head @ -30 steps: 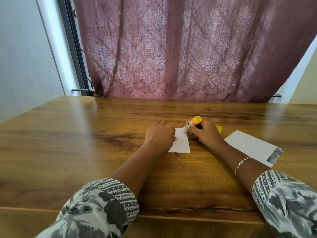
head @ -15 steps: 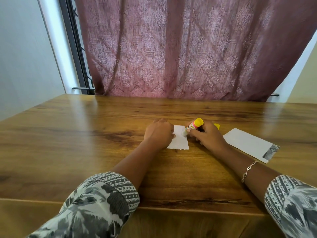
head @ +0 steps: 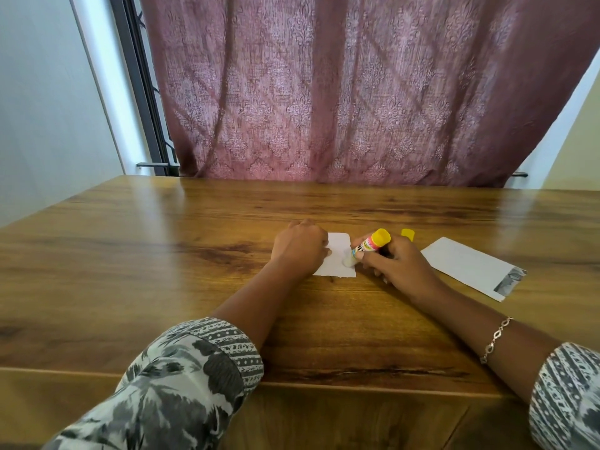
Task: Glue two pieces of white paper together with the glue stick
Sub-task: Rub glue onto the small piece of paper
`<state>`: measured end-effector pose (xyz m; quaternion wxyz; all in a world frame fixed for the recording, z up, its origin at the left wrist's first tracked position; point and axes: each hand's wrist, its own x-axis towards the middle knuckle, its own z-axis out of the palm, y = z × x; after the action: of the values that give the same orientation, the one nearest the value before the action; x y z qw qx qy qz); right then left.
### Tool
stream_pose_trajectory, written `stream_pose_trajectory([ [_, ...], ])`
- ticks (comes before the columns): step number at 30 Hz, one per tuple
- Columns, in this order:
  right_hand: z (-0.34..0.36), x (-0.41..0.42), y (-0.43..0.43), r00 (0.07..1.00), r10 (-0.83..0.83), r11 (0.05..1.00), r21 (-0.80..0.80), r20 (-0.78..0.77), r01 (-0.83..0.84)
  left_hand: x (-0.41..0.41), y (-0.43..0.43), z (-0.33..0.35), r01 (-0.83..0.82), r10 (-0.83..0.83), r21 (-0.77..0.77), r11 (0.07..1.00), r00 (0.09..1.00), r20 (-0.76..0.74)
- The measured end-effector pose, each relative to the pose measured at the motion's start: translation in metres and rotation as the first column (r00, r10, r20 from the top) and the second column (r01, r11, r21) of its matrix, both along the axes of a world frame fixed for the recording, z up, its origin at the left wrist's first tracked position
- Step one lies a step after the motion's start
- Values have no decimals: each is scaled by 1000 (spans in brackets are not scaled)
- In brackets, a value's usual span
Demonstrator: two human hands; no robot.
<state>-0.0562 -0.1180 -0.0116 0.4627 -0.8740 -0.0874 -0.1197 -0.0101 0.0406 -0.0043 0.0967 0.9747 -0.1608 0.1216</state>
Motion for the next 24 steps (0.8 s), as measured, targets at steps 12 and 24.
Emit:
stream_pose_trajectory([
  [12, 1, -10, -4, 997, 71, 993, 99, -30, -68, 3, 1, 1, 15, -16, 15, 1000, 999, 36],
  [24, 3, -8, -7, 998, 33, 945, 326, -44, -17, 6, 25, 11, 179, -221, -311, 933, 970, -103],
])
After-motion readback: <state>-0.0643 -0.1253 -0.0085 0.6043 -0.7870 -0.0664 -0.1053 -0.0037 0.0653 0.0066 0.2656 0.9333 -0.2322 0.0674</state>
